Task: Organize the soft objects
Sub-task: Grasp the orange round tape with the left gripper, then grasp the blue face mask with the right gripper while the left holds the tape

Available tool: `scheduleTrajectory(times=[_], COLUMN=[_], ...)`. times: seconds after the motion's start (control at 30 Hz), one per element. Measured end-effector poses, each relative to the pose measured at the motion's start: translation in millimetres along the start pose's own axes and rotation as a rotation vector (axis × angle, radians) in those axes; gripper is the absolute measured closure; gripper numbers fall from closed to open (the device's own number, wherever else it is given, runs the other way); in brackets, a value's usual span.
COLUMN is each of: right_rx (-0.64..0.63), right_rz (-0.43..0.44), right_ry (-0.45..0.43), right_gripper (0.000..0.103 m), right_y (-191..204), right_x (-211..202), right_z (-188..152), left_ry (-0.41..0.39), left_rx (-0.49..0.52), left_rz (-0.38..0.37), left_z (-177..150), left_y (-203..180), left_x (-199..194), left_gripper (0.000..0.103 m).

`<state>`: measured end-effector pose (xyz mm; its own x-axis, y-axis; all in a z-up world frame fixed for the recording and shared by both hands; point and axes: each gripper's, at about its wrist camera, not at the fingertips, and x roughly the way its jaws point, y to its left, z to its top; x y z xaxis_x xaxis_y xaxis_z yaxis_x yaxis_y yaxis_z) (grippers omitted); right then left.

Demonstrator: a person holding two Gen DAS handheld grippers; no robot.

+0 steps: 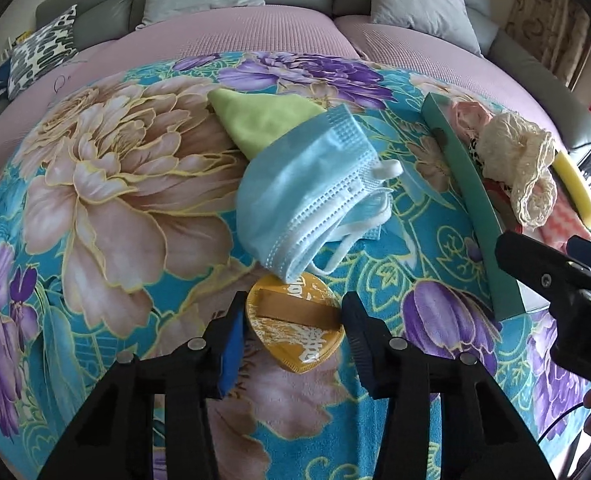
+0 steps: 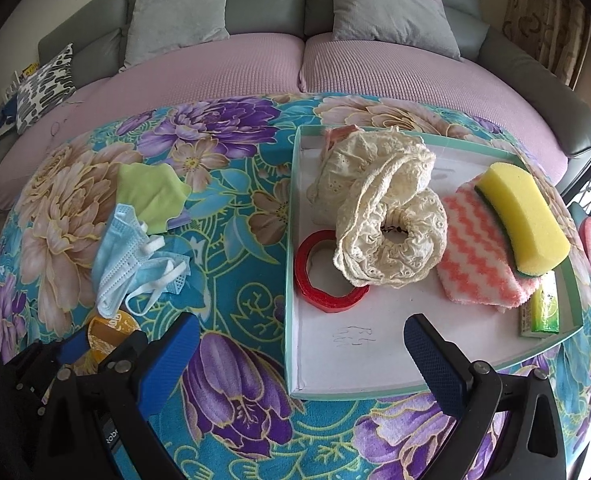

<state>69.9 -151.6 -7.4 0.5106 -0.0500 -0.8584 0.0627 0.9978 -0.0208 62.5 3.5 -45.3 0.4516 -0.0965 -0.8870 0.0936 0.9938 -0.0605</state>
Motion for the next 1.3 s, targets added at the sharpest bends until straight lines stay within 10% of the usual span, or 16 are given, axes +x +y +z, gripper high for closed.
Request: scheduleTrajectory(times=[0.63,1.3], right_rx=[-0.007,-0.158], right_rz=[0.011,0.208], right_ry=[-0.031,-0.033], right_gripper=[0.0,0.0], right_y=[5,91], right_x=[-6,20], right_z=[2,-4], left_ry=[-0.14,-0.189], left_rx=[-0.056,-0.284], left_rz=[-0.002,0.179], left_z=[8,3], left_y=[27,102], left_x=[-46,-60], left_gripper=[0.059,0.059])
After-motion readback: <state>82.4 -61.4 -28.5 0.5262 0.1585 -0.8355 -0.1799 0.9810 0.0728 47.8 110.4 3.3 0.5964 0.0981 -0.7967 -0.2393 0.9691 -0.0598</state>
